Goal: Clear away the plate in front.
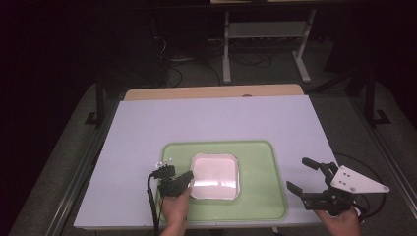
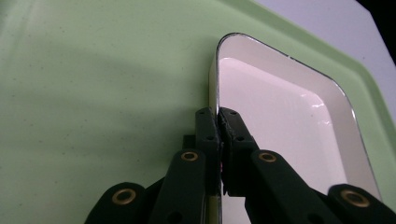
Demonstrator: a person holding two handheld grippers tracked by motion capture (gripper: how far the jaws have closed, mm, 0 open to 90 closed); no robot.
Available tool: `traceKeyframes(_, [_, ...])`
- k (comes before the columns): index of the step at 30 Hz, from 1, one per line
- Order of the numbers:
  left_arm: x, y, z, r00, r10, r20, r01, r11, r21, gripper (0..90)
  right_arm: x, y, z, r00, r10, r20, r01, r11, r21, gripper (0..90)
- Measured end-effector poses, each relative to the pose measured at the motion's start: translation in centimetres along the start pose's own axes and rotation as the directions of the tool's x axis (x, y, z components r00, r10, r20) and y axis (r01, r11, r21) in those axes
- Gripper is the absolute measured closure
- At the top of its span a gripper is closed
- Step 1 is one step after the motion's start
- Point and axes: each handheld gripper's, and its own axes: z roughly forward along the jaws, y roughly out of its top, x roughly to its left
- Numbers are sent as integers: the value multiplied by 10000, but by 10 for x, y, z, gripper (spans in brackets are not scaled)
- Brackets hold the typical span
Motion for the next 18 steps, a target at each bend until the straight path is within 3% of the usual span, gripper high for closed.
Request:
traceKeyframes(10, [-2, -3, -2, 10000, -11, -87, 10, 9999, -135, 844, 0, 0, 0, 10000, -19, -1, 19, 10000, 15, 140])
traceKeyframes(18, [-1, -8, -7, 9997, -156, 161, 159, 9997, -173, 841, -1, 0, 2, 10000, 14, -57, -14, 10000, 33, 140])
